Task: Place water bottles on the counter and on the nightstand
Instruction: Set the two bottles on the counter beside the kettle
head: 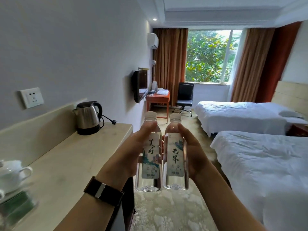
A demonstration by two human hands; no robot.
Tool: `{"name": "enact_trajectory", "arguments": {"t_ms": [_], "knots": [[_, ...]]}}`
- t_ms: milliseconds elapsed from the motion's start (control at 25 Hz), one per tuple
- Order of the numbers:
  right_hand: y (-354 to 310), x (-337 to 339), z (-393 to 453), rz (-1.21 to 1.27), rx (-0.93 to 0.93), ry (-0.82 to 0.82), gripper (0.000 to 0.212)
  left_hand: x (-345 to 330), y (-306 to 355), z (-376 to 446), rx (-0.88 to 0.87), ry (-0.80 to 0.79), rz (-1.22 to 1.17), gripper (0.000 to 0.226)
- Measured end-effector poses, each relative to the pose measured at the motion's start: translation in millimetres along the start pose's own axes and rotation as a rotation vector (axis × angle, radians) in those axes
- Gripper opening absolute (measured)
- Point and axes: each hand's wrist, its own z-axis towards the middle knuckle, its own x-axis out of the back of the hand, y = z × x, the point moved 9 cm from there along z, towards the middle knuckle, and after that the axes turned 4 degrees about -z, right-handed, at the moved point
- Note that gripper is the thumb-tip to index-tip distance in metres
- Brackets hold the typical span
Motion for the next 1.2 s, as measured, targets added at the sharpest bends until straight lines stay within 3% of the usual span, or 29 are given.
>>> {"name": "enact_trajectory", "arguments": {"t_ms": [80,200,280,400,520,720,880,1200], "knots": [[-3,38,50,-0.077,-0.005,-0.054,0.028,11,-8,42,-0.016,0.095,0.007,0.035],[8,75,130,-0.082,-0.118,-0.12,0.076,46,-13,97,-0.026,0.296,-0.011,0.022],[19,76,181,-0.089,-0.184,-0.191,0.09,80,-12,118,-0.054,0.43,-0.029,0.017],[46,59,249,-0.212,-0.243,-0.28,0.078,140,-8,130,-0.087,0.615,-0.052,0.015],[78,39,312,-0.376,-0.247,-0.338,0.084,199,-6,134,-0.155,0.738,-0.039,0.012],[138,-9,402,-0.476,-0.182,-0.512,0.042,305,-18,130,-0.239,0.992,0.019,0.029],[181,-33,453,-0.465,-0.166,-0.663,0.029,368,-36,133,-0.254,1.115,0.079,0.031],[265,-59,527,-0.495,-0.146,-0.87,0.025,453,-77,131,-0.157,1.28,0.111,0.056]]}}
